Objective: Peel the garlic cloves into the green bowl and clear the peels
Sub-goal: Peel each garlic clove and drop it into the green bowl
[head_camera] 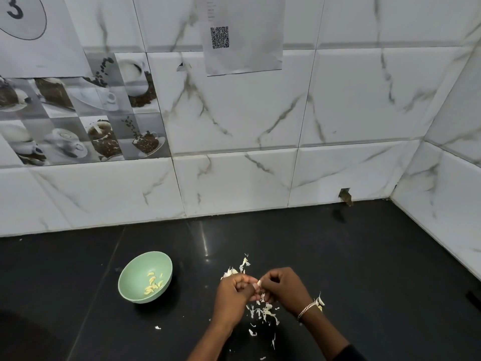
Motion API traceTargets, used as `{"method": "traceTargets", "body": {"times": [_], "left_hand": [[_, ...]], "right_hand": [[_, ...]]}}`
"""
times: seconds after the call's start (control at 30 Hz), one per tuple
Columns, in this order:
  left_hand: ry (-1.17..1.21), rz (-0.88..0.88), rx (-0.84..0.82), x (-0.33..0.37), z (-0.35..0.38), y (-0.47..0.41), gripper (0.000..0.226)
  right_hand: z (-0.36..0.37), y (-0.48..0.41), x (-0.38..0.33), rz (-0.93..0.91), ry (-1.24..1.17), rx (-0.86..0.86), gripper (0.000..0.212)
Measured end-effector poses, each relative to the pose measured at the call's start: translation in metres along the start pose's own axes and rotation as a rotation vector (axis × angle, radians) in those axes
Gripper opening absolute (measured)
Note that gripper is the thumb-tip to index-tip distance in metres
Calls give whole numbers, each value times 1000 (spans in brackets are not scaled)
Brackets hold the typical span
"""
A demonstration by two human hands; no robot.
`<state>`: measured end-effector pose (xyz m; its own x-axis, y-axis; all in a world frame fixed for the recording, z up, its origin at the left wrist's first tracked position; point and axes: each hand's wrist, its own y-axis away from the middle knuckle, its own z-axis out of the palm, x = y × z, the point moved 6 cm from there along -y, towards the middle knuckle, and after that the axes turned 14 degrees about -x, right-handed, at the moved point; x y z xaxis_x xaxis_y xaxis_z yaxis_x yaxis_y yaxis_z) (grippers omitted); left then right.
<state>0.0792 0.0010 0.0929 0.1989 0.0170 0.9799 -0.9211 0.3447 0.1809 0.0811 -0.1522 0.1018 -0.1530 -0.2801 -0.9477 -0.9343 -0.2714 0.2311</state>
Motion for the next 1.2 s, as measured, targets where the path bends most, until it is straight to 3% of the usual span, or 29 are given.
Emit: {"method": "traceTargets", "body": {"times": [0.33, 0.57, 0.67, 1.03, 1.2], "left_hand": [[107, 16, -34, -2, 2, 0, 12], [22, 92, -63, 7, 8, 1, 14], [7, 109, -62, 12, 10, 3, 16], [135, 4, -10, 7, 3, -1, 14], [174, -1, 22, 6, -1, -1, 11]], "right_hand": [[-1, -1, 0, -11, -44, 50, 14], [1, 1, -3, -2, -92, 109, 28], [1, 2, -5, 5, -40, 136, 22], [-2, 6, -15, -26, 40, 124, 16], [-7, 5, -9, 19, 56, 116, 31]]}}
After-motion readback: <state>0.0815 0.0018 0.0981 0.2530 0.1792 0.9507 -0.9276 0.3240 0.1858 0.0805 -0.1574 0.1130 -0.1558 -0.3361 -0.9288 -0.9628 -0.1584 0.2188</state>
